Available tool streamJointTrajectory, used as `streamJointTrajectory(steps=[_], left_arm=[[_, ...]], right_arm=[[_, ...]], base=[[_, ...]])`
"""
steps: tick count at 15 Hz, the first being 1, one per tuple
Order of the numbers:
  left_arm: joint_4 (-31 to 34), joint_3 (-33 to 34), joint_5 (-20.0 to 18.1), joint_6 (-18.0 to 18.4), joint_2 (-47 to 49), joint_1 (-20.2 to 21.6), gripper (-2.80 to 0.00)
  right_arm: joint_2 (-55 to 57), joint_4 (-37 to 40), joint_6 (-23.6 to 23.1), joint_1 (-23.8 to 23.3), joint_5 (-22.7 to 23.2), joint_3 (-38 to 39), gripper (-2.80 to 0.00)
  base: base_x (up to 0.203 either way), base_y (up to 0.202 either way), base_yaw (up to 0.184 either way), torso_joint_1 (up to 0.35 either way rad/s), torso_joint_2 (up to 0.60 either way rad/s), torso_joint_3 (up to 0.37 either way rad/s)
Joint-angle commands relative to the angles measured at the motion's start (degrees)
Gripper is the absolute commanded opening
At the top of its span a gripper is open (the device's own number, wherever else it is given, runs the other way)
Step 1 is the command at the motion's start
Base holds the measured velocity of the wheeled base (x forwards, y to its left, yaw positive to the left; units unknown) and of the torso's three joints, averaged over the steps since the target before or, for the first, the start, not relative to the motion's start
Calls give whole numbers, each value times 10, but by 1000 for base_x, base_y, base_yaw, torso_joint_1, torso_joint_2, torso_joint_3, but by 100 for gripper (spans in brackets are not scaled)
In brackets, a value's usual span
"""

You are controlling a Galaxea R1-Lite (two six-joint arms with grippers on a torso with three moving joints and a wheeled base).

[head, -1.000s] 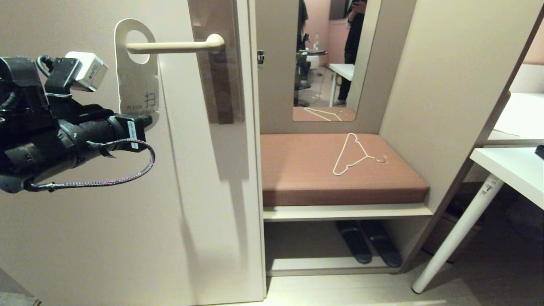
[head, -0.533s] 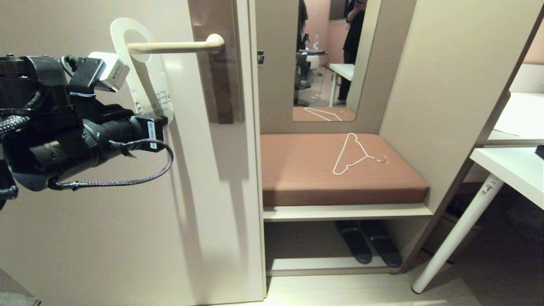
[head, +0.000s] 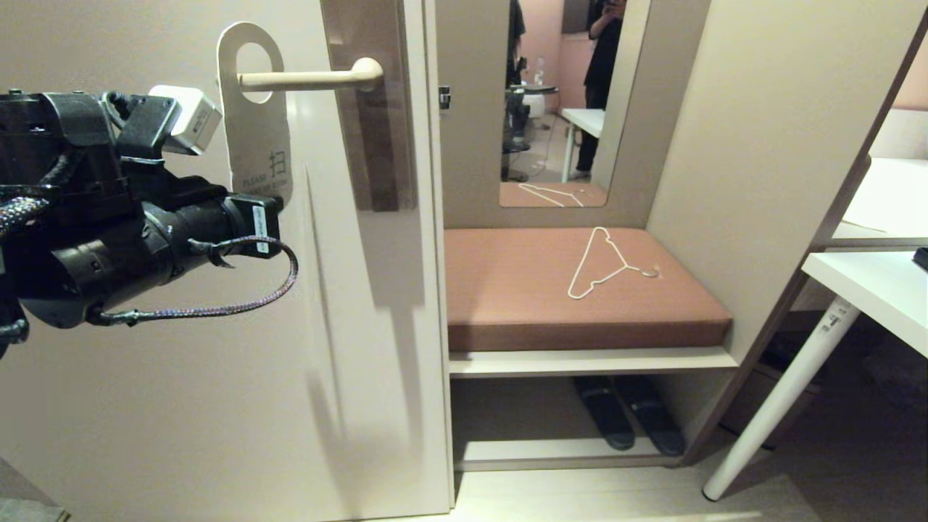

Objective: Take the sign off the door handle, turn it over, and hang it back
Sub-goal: Hang the sign back with the other side facing out

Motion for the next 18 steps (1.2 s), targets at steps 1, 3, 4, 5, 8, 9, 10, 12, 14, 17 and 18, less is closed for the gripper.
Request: streamJointTrajectory(steps=[1, 3, 4, 5, 8, 9, 10, 12, 14, 17, 18], left_arm=[[-2, -2, 10, 1, -3, -17, -280], [-2, -2, 26, 0, -2, -42, -280], [-2, -2, 28, 0, 0, -48, -280], [-2, -2, 28, 0, 0, -49, -280], [-2, -2, 28, 1, 3, -53, -280], [-2, -2, 28, 1, 6, -54, -280], [-2, -2, 28, 1, 10, -57, -280], [-2, -8, 28, 1, 21, -61, -280], [-2, -25, 29, 1, 36, -69, -280], [-1, -43, 37, 1, 57, -87, -280], [-1, -43, 40, 1, 60, -93, -280]], right_arm=[[1, 0, 0, 0, 0, 0, -280], [1, 0, 0, 0, 0, 0, -280], [1, 1, 0, 0, 0, 0, -280], [1, 0, 0, 0, 0, 0, -280], [1, 0, 0, 0, 0, 0, -280], [1, 1, 0, 0, 0, 0, -280], [1, 1, 0, 0, 0, 0, -280], [1, 1, 0, 0, 0, 0, -280], [1, 0, 0, 0, 0, 0, -280], [1, 0, 0, 0, 0, 0, -280], [1, 1, 0, 0, 0, 0, -280]], base=[[0, 0, 0, 0, 0, 0], [0, 0, 0, 0, 0, 0], [0, 0, 0, 0, 0, 0], [0, 0, 0, 0, 0, 0], [0, 0, 0, 0, 0, 0], [0, 0, 0, 0, 0, 0], [0, 0, 0, 0, 0, 0], [0, 0, 0, 0, 0, 0], [0, 0, 0, 0, 0, 0], [0, 0, 0, 0, 0, 0], [0, 0, 0, 0, 0, 0]])
